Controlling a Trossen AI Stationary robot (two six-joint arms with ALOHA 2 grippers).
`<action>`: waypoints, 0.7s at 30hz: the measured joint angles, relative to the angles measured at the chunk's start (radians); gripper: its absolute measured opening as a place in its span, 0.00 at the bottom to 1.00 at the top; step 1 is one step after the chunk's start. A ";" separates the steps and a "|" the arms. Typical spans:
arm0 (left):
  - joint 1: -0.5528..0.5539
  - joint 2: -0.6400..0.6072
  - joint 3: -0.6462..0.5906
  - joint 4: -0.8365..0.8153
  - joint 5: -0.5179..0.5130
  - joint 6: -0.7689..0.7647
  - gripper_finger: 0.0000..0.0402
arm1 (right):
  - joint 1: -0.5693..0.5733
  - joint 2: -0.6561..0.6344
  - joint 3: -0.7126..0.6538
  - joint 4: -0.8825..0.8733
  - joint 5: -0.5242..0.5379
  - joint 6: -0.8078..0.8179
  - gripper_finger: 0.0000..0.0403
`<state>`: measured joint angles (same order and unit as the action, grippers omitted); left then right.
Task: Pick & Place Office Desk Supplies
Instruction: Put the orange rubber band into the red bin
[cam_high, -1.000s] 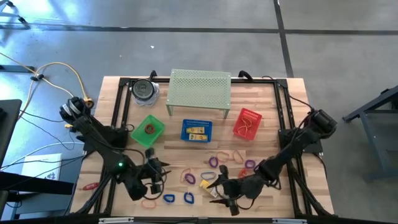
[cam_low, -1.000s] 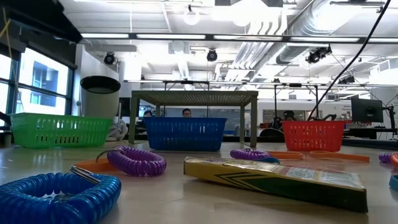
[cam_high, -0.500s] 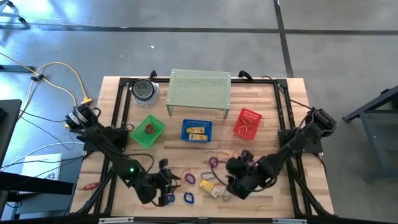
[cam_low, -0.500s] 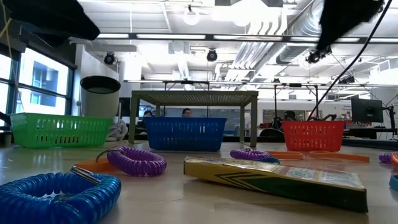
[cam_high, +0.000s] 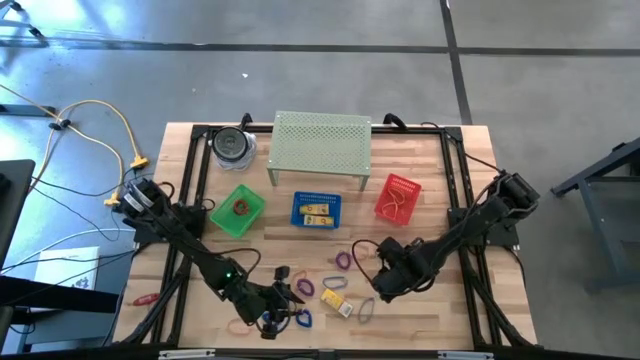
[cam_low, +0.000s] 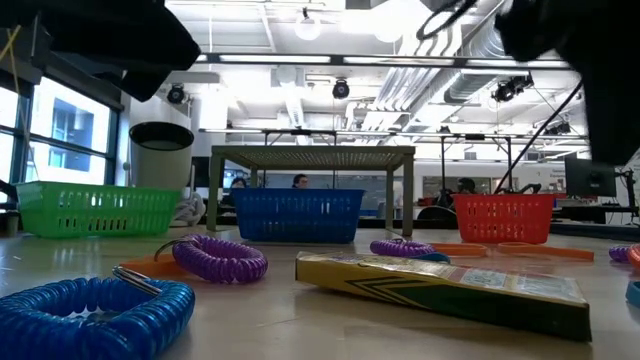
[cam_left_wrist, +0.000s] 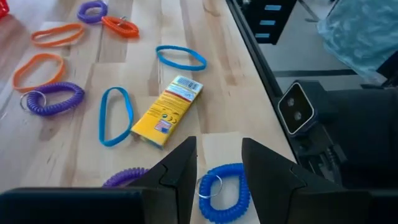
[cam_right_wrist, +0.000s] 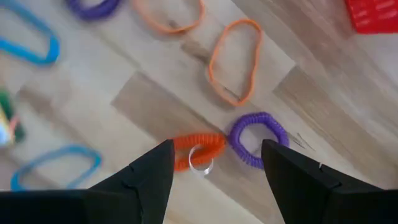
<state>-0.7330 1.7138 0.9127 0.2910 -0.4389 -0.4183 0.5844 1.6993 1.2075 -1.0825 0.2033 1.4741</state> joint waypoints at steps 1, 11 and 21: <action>0.000 0.000 0.000 0.004 0.000 0.000 0.30 | -0.006 0.000 -0.013 0.004 0.006 0.027 0.57; 0.006 0.000 0.000 0.012 0.002 0.026 0.30 | -0.087 0.000 -0.155 0.093 0.032 0.173 0.57; -0.001 0.000 0.000 0.008 0.001 0.025 0.30 | -0.123 0.000 -0.219 0.201 0.137 0.171 0.57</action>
<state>-0.7338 1.7138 0.9127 0.2993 -0.4377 -0.3931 0.4617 1.6997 0.9889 -0.8811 0.3402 1.6455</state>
